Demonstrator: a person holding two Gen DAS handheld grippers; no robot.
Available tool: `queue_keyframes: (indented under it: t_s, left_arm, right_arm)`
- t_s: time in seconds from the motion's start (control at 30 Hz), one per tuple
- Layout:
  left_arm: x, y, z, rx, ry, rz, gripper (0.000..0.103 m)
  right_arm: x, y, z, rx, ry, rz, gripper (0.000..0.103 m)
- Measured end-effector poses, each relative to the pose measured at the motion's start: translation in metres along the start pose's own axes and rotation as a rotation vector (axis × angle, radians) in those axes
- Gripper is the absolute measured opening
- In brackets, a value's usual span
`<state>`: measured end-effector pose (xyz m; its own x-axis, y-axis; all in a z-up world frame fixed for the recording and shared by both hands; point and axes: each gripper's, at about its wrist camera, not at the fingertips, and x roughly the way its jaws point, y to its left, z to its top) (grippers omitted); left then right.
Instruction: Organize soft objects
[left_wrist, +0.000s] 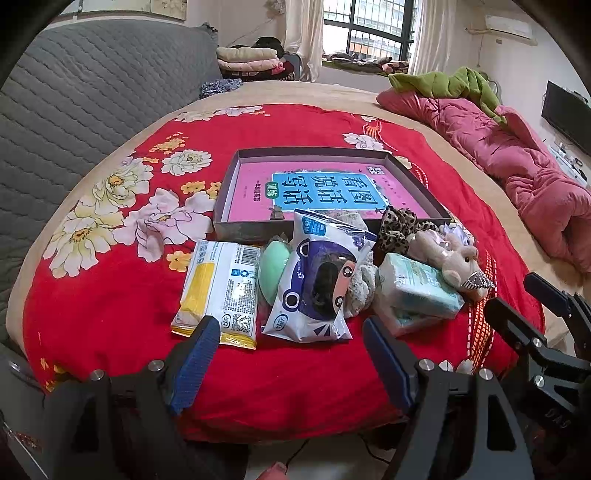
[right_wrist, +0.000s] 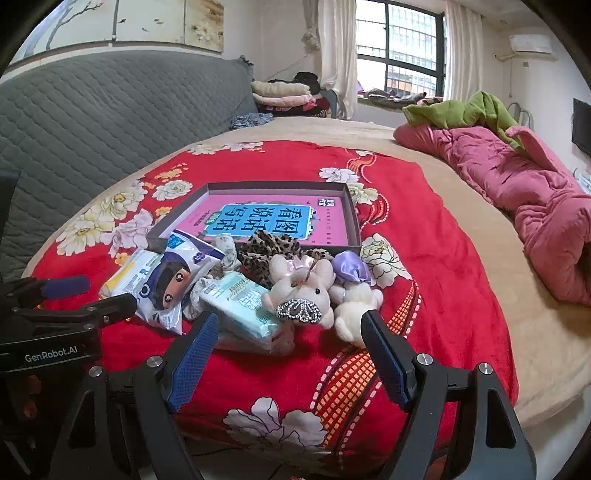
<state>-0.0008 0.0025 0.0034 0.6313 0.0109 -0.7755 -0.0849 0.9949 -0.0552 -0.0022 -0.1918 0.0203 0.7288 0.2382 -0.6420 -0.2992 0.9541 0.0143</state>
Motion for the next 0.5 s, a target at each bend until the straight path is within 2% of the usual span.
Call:
queue_keyframes:
  t_s: [0.5]
  left_arm:
    - [-0.0004,-0.0012,-0.001,0.001,0.005,0.002,0.079]
  right_arm:
    - [-0.0028,-0.0012,0.0021,0.01,-0.01,-0.004,0.08]
